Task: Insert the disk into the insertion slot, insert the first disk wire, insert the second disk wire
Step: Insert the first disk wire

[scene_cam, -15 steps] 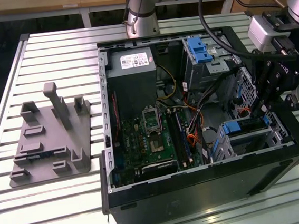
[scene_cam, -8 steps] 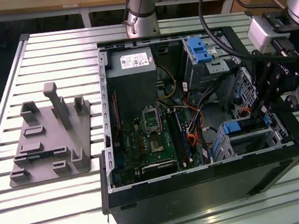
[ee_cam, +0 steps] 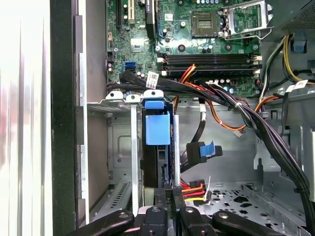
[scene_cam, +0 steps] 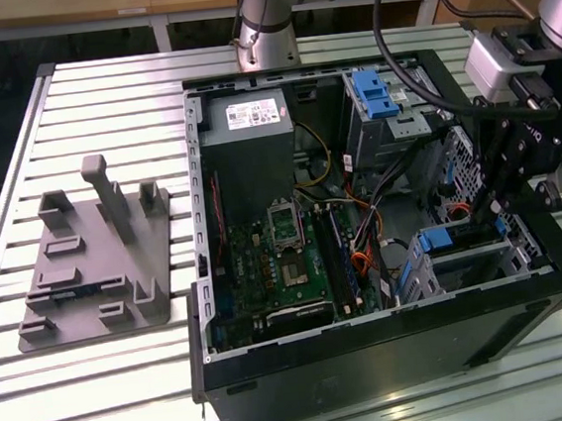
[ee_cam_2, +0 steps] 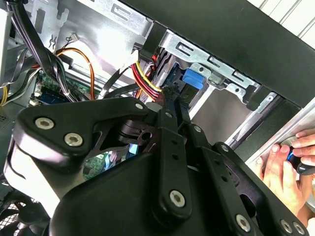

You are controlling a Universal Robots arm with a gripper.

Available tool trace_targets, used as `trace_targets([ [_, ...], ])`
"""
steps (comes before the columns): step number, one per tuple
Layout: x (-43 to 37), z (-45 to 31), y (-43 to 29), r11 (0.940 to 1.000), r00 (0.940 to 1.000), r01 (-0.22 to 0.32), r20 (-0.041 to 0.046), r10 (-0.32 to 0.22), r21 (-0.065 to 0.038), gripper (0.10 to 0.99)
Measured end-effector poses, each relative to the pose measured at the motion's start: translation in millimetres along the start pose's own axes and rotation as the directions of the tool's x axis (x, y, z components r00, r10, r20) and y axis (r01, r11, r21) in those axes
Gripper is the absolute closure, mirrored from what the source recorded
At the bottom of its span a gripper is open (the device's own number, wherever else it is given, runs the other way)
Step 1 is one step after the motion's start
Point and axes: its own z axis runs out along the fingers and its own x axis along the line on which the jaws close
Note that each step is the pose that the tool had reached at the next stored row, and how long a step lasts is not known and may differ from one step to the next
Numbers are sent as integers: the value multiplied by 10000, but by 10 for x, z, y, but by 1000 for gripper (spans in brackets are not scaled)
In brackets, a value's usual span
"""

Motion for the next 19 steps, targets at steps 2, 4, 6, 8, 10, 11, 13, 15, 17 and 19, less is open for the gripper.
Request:
trace_targets([
  [2, 1, 5, 0, 10000, 10000, 0, 0, 0, 0, 922],
  [4, 2, 9, 0, 10000, 10000, 0, 1, 0, 0, 922],
  [6, 3, 13, 0, 10000, 10000, 0, 0, 0, 0, 922],
  [8, 4, 16, 0, 10000, 10000, 0, 0, 0, 0, 922],
  [10, 5, 20, -1, 10000, 10000, 0, 0, 0, 0, 922],
  [11, 6, 22, -1, 10000, 10000, 0, 0, 0, 0, 922],
  [13, 6, 26, -1, 10000, 10000, 0, 0, 0, 0, 922],
  [15, 6, 30, 0, 10000, 10000, 0, 0, 0, 0, 922],
  [17, 6, 34, -1, 10000, 10000, 0, 0, 0, 0, 922],
  [19, 7, 39, -1, 10000, 10000, 0, 0, 0, 0, 922],
])
